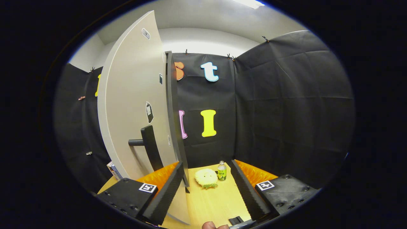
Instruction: Open the shoe cabinet door, grab the shoes and put them into the shoe cabinet, then close the shoe cabinet door.
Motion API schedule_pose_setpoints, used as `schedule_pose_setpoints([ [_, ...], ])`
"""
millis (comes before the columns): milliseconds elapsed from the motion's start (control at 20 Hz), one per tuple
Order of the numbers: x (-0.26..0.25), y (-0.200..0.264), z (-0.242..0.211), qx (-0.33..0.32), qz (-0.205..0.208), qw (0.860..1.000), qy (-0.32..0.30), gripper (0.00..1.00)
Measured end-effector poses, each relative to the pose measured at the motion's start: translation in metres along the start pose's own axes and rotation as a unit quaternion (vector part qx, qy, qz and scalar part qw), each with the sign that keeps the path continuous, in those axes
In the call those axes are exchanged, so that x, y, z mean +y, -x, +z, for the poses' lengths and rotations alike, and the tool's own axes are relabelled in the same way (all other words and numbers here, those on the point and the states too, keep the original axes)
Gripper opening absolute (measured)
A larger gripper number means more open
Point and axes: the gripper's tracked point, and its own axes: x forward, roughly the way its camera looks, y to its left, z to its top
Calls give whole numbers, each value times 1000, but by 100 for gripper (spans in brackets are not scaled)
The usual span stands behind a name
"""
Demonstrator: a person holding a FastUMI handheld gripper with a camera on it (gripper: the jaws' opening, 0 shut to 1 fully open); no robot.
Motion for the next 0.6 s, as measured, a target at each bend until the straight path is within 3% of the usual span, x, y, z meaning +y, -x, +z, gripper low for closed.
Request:
schedule_pose_setpoints([
  [600,95,12,-15,10,42,999,-7,98],
])
